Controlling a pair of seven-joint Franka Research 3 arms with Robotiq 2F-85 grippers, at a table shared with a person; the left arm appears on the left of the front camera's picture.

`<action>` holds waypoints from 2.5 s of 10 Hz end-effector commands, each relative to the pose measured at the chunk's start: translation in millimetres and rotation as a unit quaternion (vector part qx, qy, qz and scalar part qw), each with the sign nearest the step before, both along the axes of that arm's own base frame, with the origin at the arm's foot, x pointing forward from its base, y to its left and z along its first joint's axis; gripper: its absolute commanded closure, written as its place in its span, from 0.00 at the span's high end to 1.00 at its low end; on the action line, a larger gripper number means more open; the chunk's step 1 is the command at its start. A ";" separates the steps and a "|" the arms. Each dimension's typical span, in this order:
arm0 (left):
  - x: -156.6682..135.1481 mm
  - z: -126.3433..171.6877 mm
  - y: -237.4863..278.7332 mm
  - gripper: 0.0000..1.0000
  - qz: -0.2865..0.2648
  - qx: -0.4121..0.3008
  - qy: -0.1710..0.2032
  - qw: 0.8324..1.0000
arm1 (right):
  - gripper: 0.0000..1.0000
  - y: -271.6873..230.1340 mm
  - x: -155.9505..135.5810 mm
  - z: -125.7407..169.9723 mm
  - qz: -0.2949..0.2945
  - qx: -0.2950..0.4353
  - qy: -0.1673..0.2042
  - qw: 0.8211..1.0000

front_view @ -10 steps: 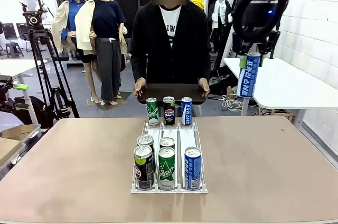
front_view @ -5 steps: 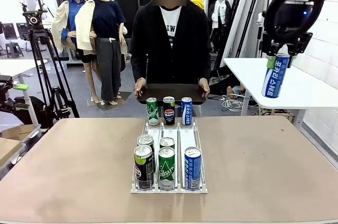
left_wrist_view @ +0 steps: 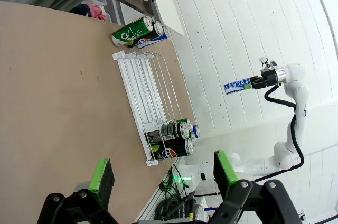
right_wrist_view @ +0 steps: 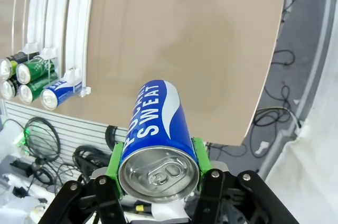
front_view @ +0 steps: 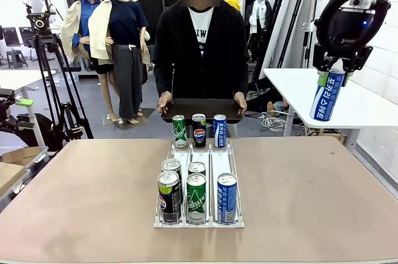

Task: Retrieve and hand over the desired beverage to the person.
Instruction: Pick up a can of the same type that the person held from the Automatic Can Dispenser, then place the picked can on the Handle tray extended by the person.

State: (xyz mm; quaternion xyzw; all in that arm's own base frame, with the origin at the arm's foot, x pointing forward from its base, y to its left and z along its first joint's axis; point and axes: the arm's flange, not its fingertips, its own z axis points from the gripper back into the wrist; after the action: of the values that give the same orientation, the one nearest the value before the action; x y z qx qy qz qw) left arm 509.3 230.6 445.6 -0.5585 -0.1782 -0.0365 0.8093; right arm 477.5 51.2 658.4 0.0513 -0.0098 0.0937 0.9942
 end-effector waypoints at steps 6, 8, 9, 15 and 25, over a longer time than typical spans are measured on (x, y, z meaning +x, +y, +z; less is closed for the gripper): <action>0.3 1.9 -0.3 1.00 0.006 0.002 0.004 1.000 | 0.00 0.0 0.0 0.0 0.000 0.000 0.000 1.000; 0.3 1.9 -0.3 1.00 0.006 0.002 0.004 1.000 | 0.00 0.0 0.0 0.0 0.000 0.000 0.000 1.000; 0.3 1.9 -0.3 1.00 0.006 0.002 0.004 1.000 | 0.00 0.0 0.0 0.0 0.000 0.000 0.000 1.000; 0.3 1.9 -0.3 1.00 0.006 0.002 0.004 1.000 | 0.00 0.0 0.0 0.0 0.000 0.000 0.000 1.000; 0.3 1.9 -0.3 1.00 0.006 0.002 0.004 1.000 | 0.00 0.0 0.0 0.0 0.000 0.000 0.000 1.000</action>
State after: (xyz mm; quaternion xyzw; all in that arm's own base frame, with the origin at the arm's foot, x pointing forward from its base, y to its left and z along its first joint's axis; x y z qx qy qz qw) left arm 509.3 230.5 445.6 -0.5585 -0.1782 -0.0365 0.8093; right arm 475.5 51.9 651.6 0.0561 -0.0068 0.0985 0.9935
